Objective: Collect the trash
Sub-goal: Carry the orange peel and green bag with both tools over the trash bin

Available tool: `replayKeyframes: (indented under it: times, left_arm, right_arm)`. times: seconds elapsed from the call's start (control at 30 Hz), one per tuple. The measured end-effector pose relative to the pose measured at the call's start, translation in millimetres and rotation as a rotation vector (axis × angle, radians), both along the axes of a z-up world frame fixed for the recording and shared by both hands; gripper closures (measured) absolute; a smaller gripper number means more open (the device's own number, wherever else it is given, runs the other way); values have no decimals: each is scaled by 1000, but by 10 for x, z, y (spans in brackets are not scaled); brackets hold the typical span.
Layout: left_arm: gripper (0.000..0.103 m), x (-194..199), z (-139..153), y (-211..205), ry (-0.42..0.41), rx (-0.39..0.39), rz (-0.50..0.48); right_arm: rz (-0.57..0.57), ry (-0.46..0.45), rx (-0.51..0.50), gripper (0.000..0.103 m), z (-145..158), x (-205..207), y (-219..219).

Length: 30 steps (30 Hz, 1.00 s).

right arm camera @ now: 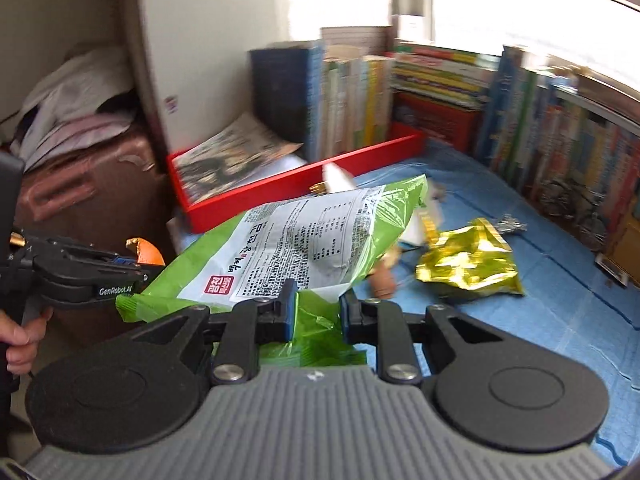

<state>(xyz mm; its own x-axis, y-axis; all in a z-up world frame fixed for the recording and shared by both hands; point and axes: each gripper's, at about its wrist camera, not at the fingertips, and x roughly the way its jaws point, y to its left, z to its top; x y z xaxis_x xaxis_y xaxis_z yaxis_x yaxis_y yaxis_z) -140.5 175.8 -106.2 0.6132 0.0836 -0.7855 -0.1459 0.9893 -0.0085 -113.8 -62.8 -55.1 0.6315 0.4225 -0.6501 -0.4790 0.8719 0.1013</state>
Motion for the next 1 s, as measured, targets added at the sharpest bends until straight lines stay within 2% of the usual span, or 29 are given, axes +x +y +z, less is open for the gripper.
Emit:
replayKeyframes:
  times: [0.2,0.4,0.5,0.63,0.9,1.0]
  left_arm:
    - [95,-458,-320,498,66,-6,96]
    - [95,-748,-746,830,113,-4,133]
    - [95,-854,-999,956,134,11,141]
    - [95,-960,-1293,1106,157,-20,166]
    - [95,-1182,-1717,1347,185,-62,202]
    - [95,-1248,-1870,1397,190,-72,209]
  right_arm:
    - [172,56,-67,79,-274,-339,592]
    - [300,105,-148,81,-656,-537,1070]
    - [347,126,-186,82,-890,-600,1297]
    - [402,150,-246,82,-1233,-658,1604]
    - [487,219,-314,82,-1822,-782,2072]
    - [521,282,-334,82,-2066,-802,2233]
